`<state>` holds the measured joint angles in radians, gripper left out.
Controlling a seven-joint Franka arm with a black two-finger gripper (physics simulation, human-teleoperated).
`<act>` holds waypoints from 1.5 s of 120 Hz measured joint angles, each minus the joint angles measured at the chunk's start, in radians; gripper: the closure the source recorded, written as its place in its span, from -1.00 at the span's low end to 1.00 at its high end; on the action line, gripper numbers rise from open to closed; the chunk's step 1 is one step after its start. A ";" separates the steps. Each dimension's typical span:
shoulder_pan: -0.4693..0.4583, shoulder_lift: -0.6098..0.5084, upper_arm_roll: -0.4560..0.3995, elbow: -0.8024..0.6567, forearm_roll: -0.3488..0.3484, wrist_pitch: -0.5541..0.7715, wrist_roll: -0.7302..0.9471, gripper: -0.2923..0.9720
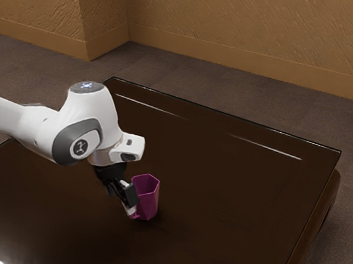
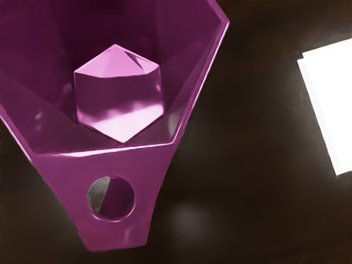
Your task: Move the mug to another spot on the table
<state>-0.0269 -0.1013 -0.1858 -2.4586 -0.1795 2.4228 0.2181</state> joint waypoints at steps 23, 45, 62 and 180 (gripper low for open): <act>0.000 0.081 0.013 0.023 -0.003 0.043 0.084 -0.54; 0.010 0.134 0.024 0.027 -0.001 0.090 0.143 -0.54; 0.009 0.164 0.025 0.029 -0.001 0.128 0.178 -0.54; -0.056 0.134 0.063 0.002 -0.124 0.477 0.395 0.61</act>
<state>-0.0829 0.0324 -0.1227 -2.4563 -0.3036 2.8999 0.6135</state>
